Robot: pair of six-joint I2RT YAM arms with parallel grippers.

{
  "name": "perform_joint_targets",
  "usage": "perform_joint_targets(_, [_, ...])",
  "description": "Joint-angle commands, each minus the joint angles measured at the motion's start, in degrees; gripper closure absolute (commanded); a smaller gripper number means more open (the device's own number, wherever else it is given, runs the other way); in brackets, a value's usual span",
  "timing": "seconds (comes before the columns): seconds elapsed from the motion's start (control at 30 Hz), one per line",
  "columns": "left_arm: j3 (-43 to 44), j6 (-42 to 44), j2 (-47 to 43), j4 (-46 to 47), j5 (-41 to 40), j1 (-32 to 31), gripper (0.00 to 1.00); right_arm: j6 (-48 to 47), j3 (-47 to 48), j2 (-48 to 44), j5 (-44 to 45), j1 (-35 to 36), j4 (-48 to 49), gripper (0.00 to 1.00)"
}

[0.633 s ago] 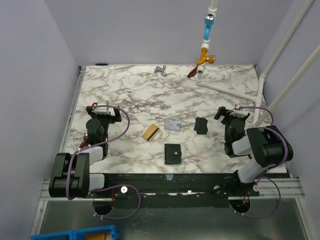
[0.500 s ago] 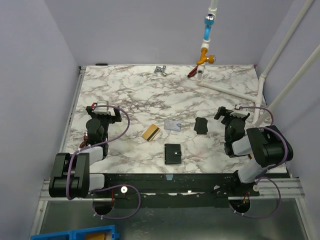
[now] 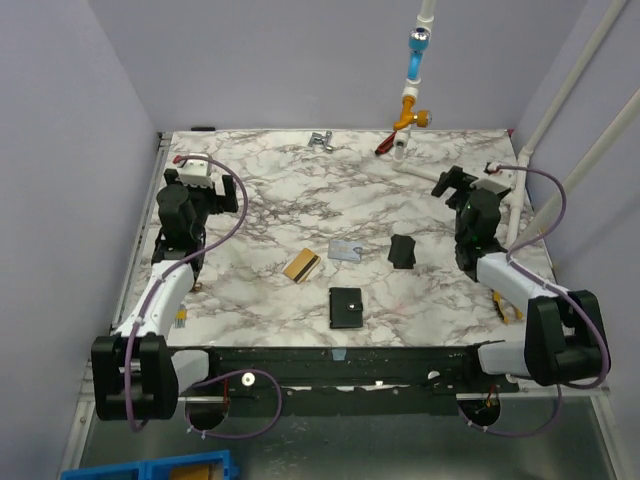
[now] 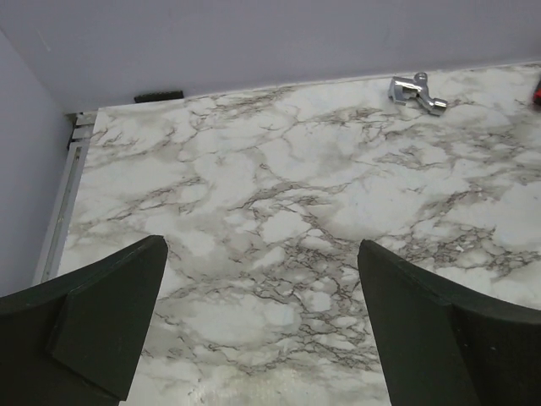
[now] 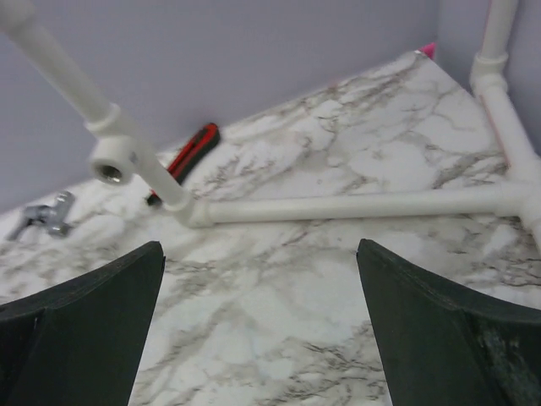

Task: Put the credit cards into the card holder
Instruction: Open the card holder at the center of the board.

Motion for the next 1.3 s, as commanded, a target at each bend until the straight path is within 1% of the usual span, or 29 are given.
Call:
perform_joint_targets(0.0, [4.67, 0.77, -7.39, -24.57, 7.29, 0.19, 0.02, 16.24, 3.81, -5.05, -6.45, 0.24, -19.62, 0.00])
perform_joint_targets(0.07, [8.70, 0.77, -8.06, -33.68, 9.71, 0.05, 0.02, 25.11, 3.50, -6.30, -13.07, -0.07, -20.52, 0.00])
perform_joint_targets(0.1, [11.23, 3.03, -7.98, -38.73, 11.40, -0.01, 0.01, 26.63, 3.62, -6.51, -18.07, -0.30, -20.50, 0.00])
perform_joint_targets(0.17, [14.42, 3.68, -7.86, -46.00, 13.68, -0.24, 0.01, 25.61, 4.53, -5.84, -29.89, -0.39, -19.32, 0.00])
perform_joint_targets(0.2, [14.87, 3.76, -8.17, -48.15, 14.98, -0.25, 0.01, 25.24, 5.73, -5.40, -34.72, -0.02, -20.39, 0.00])
perform_joint_targets(0.23, [14.99, 3.68, -8.73, -50.07, 16.44, -0.25, 0.01, 24.41, 7.02, -5.15, -34.87, 1.88, -22.85, 0.00])
perform_joint_targets(0.27, [14.91, 3.59, -9.34, -51.48, 17.68, -0.25, 0.01, 22.26, 9.24, -5.17, -31.22, 4.93, -27.79, 0.00])
perform_joint_targets(0.3, [14.79, 3.89, -9.96, -53.04, 18.82, -1.93, 0.01, 18.90, 11.55, -5.09, -26.32, 10.13, -32.37, 0.00])
perform_joint_targets(0.4, [14.95, 5.18, -10.51, -57.95, 17.52, -8.67, 0.01, 13.61, 15.69, -3.98, -10.52, 24.58, -44.89, 0.00])
perform_joint_targets(0.43, [14.76, 5.45, -10.42, -59.16, 17.03, -10.61, 0.02, 13.54, 16.68, -3.13, -6.90, 28.70, -48.15, 0.00])
perform_joint_targets(0.5, [14.46, 5.22, -10.08, -60.94, 16.87, -14.05, 0.02, 15.39, 17.98, -1.27, -1.08, 34.61, -56.74, 0.00])
perform_joint_targets(0.6, [14.63, 3.78, -8.70, -62.41, 17.59, -17.10, 0.01, 20.69, 17.80, 0.43, 4.10, 42.31, -64.78, 0.00])
perform_joint_targets(0.63, [14.79, 3.11, -8.24, -62.41, 18.00, -17.78, 0.02, 22.72, 17.63, 0.58, 4.92, 43.36, -67.42, 0.00])
perform_joint_targets(0.7, [15.18, 1.40, -6.97, -61.76, 18.87, -18.84, 0.02, 27.36, 16.25, -1.22, 4.68, 43.66, -68.60, 0.02])
perform_joint_targets(0.73, [15.30, 1.32, -6.23, -61.17, 19.65, -19.19, 0.02, 30.40, 15.14, -3.48, 3.95, 43.65, -67.64, 0.00])
perform_joint_targets(0.8, [15.50, -0.98, -4.93, -59.79, 20.31, -20.29, 0.01, 34.37, 13.26, -8.34, 0.40, 43.57, -65.47, 0.00])
perform_joint_targets(0.83, [15.84, -1.48, -4.28, -59.48, 20.23, -21.04, 0.01, 34.72, 12.38, -10.84, -1.11, 43.53, -64.05, 0.00])
perform_joint_targets(0.9, [16.07, -2.73, -3.11, -58.54, 20.13, -22.46, 0.05, 30.74, 9.82, -14.61, -3.83, 43.49, -60.23, 0.00])
perform_joint_targets(0.93, [15.65, -3.53, -2.96, -57.59, 20.20, -23.05, 0.07, 29.56, 9.40, -15.34, -4.21, 43.48, -60.04, 0.00])
perform_joint_targets(1.0, [14.34, -5.30, -2.94, -54.93, 20.24, -24.38, 0.12, 28.79, 11.04, -13.47, -2.97, 43.58, -64.87, 0.00])
perform_joint_targets(1.1, [13.09, -8.00, -2.06, -52.81, 20.25, -26.59, 0.14, 29.12, 12.57, -9.12, -3.41, 44.68, -69.88, 0.02])
perform_joint_targets(1.27, [12.71, -10.66, 1.85, -51.71, 22.44, -28.66, 0.14, 29.05, 9.87, -6.84, -7.36, 46.63, -66.71, 0.12])
